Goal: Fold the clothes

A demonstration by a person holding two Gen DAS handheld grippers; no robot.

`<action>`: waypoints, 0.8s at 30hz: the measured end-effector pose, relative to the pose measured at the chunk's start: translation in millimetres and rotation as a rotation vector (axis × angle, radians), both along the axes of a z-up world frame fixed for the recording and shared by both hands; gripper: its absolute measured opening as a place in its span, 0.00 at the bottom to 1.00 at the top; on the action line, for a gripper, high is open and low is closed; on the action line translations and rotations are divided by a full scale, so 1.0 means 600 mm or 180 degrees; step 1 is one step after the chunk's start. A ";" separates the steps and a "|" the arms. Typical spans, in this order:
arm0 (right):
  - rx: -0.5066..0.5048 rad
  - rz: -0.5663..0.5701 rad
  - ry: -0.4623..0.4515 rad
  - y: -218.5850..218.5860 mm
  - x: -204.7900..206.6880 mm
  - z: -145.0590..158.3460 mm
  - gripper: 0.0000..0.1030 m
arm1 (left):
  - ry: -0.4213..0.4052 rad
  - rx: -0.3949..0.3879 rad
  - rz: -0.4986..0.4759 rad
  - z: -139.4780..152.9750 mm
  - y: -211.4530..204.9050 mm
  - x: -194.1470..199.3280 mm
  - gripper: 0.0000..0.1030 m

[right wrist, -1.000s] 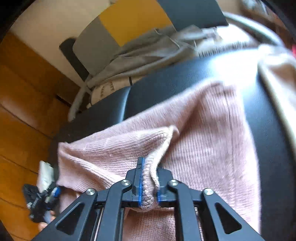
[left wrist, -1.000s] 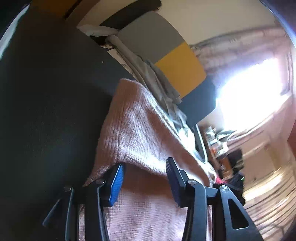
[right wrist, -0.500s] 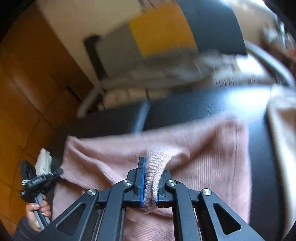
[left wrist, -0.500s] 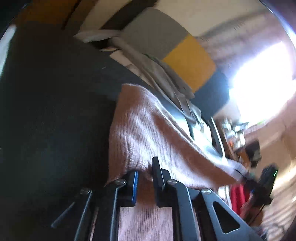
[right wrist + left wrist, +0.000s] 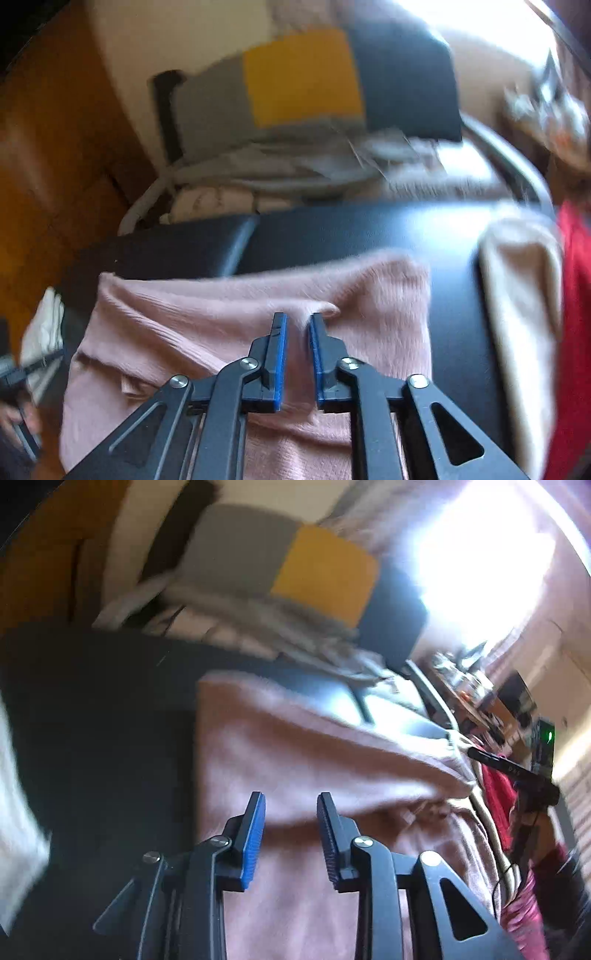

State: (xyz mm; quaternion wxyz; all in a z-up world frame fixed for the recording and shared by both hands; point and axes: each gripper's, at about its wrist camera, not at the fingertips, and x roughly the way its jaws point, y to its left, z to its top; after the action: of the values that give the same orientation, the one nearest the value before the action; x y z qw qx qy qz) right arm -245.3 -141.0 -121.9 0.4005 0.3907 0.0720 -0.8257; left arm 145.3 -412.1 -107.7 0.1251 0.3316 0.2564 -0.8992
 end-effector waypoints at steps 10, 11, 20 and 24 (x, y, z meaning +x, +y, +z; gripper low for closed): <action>0.0909 0.1461 0.0166 -0.191 0.054 -0.046 0.17 | -0.0341 -0.0503 -0.0922 -0.023 0.105 -0.211 0.30; 0.0988 0.1493 0.0145 -0.201 0.050 -0.058 0.17 | -0.0363 -0.0513 -0.0946 -0.031 0.111 -0.218 0.30; 0.1337 0.1081 0.0421 -0.231 -0.016 -0.094 0.18 | -0.0235 -0.0055 -0.0980 -0.083 0.107 -0.199 0.30; 0.1163 0.0867 0.0402 -0.234 -0.056 -0.118 0.25 | -0.0271 -0.0124 -0.1028 -0.084 0.122 -0.166 0.30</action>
State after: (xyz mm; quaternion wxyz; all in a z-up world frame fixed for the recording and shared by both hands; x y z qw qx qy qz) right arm -279.0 -281.7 -192.5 0.4256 0.3909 0.2972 -0.7601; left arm 45.8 -338.8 -158.0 -0.0038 0.4038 0.1768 -0.8976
